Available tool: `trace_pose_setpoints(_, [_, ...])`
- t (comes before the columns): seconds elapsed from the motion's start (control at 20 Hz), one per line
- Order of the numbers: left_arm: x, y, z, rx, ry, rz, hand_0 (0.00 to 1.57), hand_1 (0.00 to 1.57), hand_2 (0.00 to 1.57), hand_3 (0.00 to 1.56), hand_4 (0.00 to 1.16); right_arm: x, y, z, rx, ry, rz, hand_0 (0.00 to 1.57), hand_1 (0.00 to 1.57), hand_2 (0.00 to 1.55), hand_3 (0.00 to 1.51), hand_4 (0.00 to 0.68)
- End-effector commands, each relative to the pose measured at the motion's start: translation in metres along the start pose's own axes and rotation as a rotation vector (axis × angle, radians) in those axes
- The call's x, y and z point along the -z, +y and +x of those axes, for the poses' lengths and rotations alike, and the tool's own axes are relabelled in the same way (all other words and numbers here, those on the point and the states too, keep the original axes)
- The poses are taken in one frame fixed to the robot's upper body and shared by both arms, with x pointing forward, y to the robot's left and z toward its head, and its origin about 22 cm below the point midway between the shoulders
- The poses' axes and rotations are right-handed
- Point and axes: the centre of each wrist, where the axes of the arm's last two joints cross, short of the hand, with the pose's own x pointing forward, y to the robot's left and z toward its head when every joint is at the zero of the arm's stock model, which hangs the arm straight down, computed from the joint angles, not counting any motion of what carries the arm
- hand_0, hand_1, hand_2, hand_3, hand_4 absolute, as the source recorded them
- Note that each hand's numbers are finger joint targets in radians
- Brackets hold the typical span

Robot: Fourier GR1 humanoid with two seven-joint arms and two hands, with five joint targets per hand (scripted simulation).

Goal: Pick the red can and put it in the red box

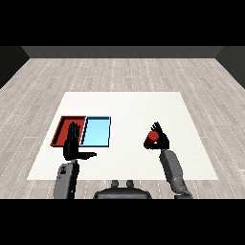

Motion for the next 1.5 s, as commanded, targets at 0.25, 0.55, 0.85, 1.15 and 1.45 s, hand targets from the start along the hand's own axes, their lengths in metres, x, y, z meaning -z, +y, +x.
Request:
trace_pose_setpoints(0.25, [-0.017, 0.011, 0.008, -0.016, 0.005, 0.011, 0.0, 0.0, 0.0, 0.0, 0.0, 0.013, 0.019, -0.005, -0.015, 0.021, 0.025, 0.0, 0.0, 0.0, 0.0, 0.0])
trace_pose_setpoints(0.55, [0.005, 0.019, 0.008, -0.014, -0.006, 0.017, 0.0, 0.0, 0.0, 0.0, 0.0, 0.015, 0.016, -0.009, -0.053, 0.068, -0.005, 0.0, 0.0, 0.0, 0.0, 0.0])
trace_pose_setpoints(0.85, [0.009, -0.009, -0.009, -0.007, -0.014, 0.013, 0.0, 0.0, 0.0, 0.0, 0.0, 0.022, 0.009, -0.013, -0.137, 0.064, -0.078, 1.52, 1.52, 1.5, 1.46, 0.493])
trace_pose_setpoints(1.15, [0.002, -0.01, -0.015, -0.026, -0.007, -0.009, 0.0, 0.0, 0.0, 0.0, 0.0, 0.021, 0.011, -0.013, -0.231, 0.108, -0.128, 1.54, 1.54, 1.47, 1.42, 0.575])
trace_pose_setpoints(1.45, [-0.001, 0.0, 0.016, -0.002, 0.008, -0.004, 0.0, 0.0, 0.0, 0.0, 0.0, 0.037, 0.024, -0.011, -0.297, 0.119, -0.105, 1.53, 1.53, 1.47, 1.42, 0.551])
